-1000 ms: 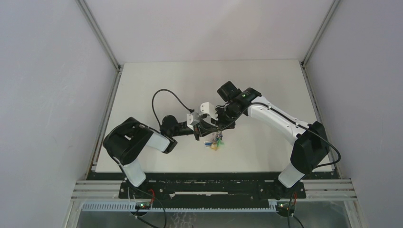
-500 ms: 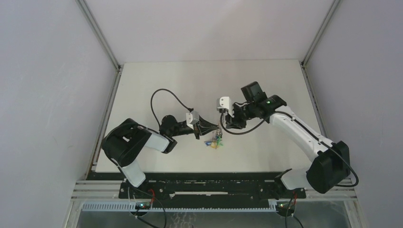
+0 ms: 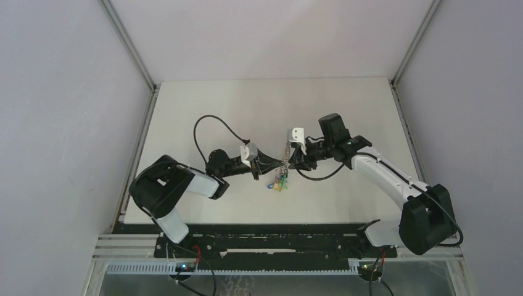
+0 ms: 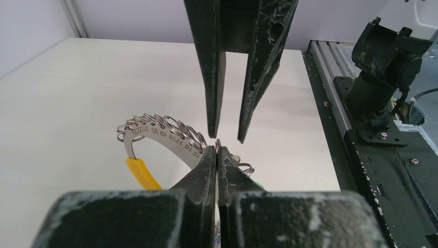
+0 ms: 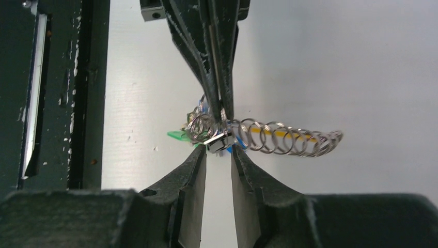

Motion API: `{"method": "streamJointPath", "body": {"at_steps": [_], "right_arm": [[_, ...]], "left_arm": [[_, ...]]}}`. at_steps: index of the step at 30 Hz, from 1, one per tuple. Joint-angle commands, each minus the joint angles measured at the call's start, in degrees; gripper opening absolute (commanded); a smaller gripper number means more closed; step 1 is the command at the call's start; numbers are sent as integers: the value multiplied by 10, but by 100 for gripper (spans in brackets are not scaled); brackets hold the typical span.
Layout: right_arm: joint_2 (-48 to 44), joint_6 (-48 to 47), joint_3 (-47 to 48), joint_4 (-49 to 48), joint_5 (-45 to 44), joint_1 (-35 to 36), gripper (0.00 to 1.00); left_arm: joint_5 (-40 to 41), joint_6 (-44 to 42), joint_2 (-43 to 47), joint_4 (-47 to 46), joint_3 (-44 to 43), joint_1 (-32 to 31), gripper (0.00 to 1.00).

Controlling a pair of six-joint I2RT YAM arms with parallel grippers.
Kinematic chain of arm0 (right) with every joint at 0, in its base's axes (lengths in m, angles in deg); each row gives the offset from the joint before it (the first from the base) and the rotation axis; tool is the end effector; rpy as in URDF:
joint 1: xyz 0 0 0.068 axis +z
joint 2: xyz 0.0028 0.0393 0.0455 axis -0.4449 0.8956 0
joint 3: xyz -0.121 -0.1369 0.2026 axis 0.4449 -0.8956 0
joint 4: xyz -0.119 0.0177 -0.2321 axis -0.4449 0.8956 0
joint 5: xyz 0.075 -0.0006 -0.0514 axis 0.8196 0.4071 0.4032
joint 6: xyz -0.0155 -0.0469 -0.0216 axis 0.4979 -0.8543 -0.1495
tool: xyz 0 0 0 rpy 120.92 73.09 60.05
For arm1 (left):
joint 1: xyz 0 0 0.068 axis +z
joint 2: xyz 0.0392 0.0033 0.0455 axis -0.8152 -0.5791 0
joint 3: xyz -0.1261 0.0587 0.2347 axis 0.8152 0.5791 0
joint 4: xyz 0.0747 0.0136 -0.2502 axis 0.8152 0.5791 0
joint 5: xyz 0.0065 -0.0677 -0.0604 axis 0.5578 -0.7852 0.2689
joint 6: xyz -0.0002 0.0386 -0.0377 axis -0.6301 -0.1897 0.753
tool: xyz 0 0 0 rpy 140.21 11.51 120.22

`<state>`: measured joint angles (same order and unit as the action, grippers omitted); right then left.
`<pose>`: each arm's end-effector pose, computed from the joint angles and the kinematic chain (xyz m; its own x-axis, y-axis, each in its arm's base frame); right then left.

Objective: Put the keys on the keyring

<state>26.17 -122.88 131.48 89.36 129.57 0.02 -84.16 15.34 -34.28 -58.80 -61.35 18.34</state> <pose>0.2294 0.1441 0.2612 -0.0217 -0.5043 -0.8632 -0.9990 0.0453 -0.0014 0.2202 -0.1932 0.1870 0.0077 -0.1395 -0.9902 0.9914 0.1302 -0.0107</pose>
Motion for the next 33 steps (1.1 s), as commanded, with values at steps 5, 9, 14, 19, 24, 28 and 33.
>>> {"method": "streamJointPath", "body": {"at_steps": [5, 9, 14, 19, 24, 28, 33], "right_arm": [[2, 28, -6, -87, 41, -7, 24], [8, 29, -7, -87, 46, -9, 23], [18, 27, -6, -82, 57, -11, 20], [22, 25, -7, -81, 63, -12, 13], [23, 24, -7, -82, 68, -16, 0], [33, 22, -7, -72, 68, -23, 0], [43, 20, -7, -63, 67, -27, 0]], "left_arm": [[2, -3, 27, -34, 6, 1, 0], [3, -4, 30, -34, 6, 1, 0], [4, -4, 33, -34, 6, 1, 0], [2, -3, 34, -34, 5, 1, 0], [1, -3, 37, -34, 5, 0, 0], [4, -7, 45, -35, 10, 0, 0], [8, -9, 54, -35, 13, 0, 0]]}}
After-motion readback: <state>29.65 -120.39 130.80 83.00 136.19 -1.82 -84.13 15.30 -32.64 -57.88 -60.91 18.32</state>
